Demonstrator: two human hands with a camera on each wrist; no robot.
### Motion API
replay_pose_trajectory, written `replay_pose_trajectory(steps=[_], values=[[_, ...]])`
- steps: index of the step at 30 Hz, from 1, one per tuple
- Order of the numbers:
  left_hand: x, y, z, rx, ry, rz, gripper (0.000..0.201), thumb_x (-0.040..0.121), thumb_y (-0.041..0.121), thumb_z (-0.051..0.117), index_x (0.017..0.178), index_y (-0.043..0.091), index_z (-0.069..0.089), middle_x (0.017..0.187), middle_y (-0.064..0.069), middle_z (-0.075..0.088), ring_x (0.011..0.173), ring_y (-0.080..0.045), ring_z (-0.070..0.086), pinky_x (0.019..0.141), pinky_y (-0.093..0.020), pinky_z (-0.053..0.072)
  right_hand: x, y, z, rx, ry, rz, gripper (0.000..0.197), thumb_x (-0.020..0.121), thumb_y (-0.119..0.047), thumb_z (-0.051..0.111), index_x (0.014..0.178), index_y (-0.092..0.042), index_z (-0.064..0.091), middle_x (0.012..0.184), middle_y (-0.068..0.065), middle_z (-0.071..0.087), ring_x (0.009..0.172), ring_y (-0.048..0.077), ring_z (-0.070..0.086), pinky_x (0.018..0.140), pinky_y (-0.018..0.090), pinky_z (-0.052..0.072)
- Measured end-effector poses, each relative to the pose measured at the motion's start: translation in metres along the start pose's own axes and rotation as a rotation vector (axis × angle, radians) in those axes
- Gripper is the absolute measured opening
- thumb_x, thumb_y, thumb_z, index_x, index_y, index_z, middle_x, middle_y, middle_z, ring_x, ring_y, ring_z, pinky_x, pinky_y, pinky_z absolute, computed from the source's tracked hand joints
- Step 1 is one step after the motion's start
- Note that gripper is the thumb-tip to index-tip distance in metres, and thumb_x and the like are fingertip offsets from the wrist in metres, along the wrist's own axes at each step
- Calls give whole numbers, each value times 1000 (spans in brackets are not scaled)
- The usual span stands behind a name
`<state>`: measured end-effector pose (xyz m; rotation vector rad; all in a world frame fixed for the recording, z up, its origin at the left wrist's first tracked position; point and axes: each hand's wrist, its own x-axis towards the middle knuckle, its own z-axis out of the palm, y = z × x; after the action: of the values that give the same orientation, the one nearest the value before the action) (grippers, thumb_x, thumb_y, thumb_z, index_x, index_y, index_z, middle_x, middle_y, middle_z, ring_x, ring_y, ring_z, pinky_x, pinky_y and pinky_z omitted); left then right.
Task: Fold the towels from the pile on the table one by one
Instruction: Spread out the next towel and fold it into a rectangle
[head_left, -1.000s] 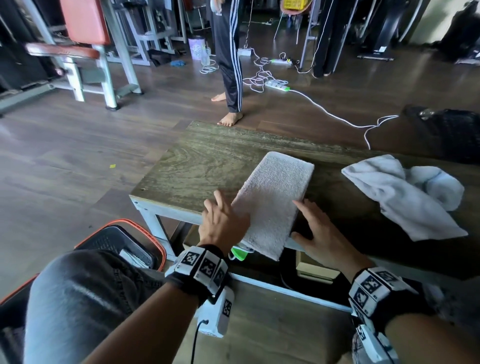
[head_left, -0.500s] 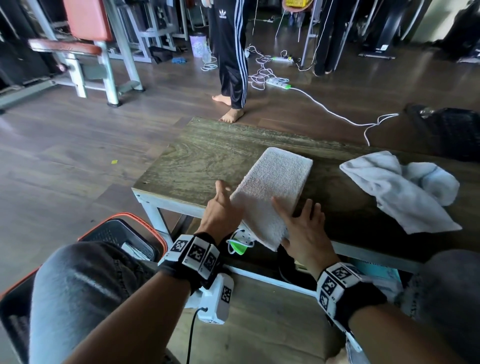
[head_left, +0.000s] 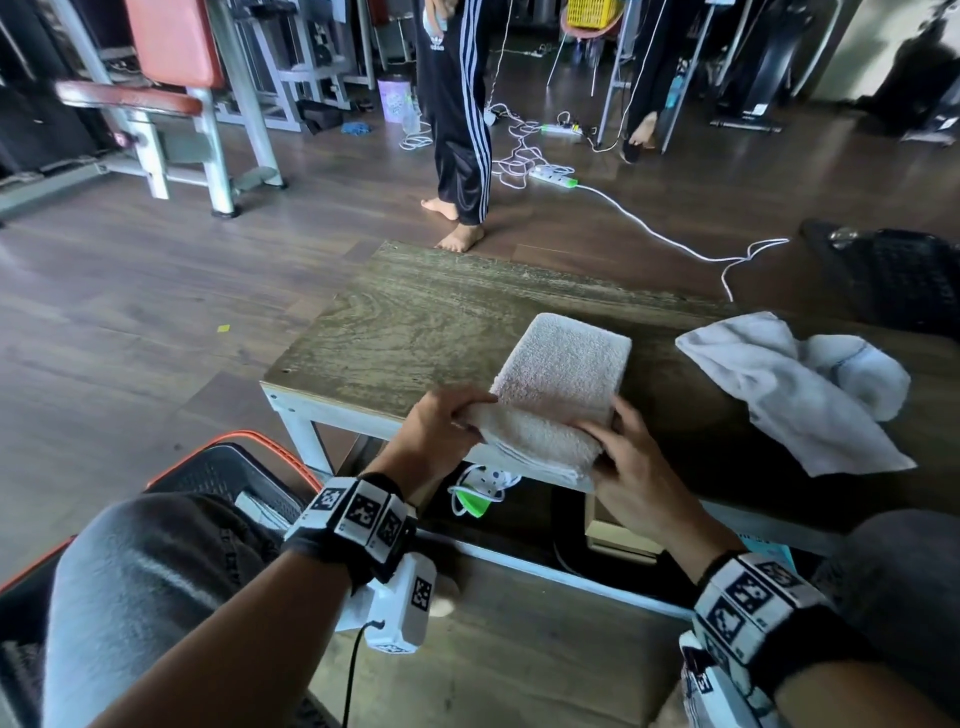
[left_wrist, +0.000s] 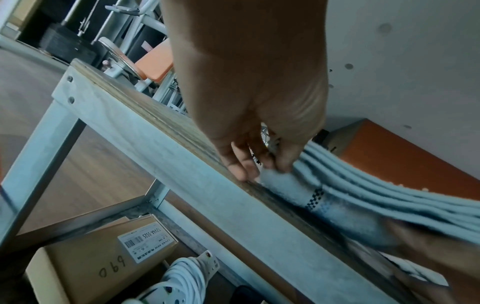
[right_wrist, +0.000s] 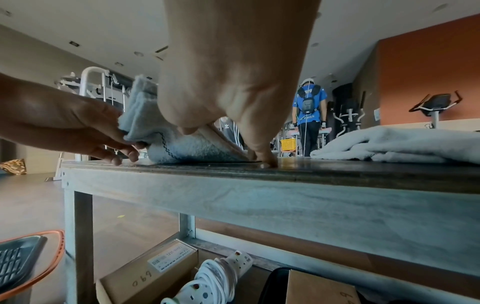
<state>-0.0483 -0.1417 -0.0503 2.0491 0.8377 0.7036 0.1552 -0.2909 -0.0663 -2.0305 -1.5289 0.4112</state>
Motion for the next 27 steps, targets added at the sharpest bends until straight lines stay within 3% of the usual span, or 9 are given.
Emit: replay_pose_trajectory(steps=[3,5,7,10,13,16,20,24,27], values=[[0,-3,2,-60,89,-11,17,77,18,70,93,19,75,85,3,68,75,-2,63,69,-24,50,2,-4,-4,58,72,-129,38,89,-6,67,126,-14,65,149,3,39,143,12,32,119,29,27],[-2,-3,1,-133,95,-57,22,82,38,66,93,21,74,88,-7,71,75,-9,62,69,-33,51,2,-10,-6,154,174,-205,12,92,-11,65,102,-16,70,113,-6,64,114,5,58,99,28,47],[-5,-4,0,-193,82,-76,32,88,45,64,91,14,72,79,-5,70,70,-9,56,65,-36,49,0,-18,-8,189,167,-126,17,96,-25,62,79,-30,63,77,-18,63,80,-6,62,72,18,48],[-4,-9,0,-147,109,-91,52,89,57,58,86,6,65,71,6,55,65,-8,48,59,-41,46,0,-22,-6,218,91,13,41,95,-44,58,59,-25,50,52,-12,48,49,1,45,51,29,37],[0,-6,3,-96,130,-56,51,92,58,53,87,8,63,67,2,58,62,-8,51,57,-44,48,7,-22,-3,230,150,64,44,96,-46,56,60,-20,49,52,-7,48,48,5,44,48,27,34],[5,7,8,-189,163,-70,41,93,50,58,78,13,58,56,6,52,52,-5,46,45,-30,37,14,-24,-2,276,184,98,45,97,-48,52,73,-11,57,64,7,60,56,15,58,50,33,41],[22,5,16,-165,137,-144,20,86,39,69,94,21,63,71,15,66,61,-2,58,54,-14,40,31,-20,-1,239,170,200,37,100,-45,49,71,-21,49,60,-8,51,51,2,48,45,14,34],[43,-1,25,34,173,-181,27,89,35,66,108,18,59,83,-1,72,62,-14,60,52,-20,41,58,-12,-2,236,105,322,47,100,-48,46,77,-10,60,62,-1,56,58,18,57,54,28,39],[55,3,35,-54,223,-301,42,88,47,61,119,21,52,83,-1,72,76,-23,67,67,-33,54,69,-6,-5,294,124,443,44,99,-48,47,83,-10,62,72,3,62,69,22,62,60,30,42]])
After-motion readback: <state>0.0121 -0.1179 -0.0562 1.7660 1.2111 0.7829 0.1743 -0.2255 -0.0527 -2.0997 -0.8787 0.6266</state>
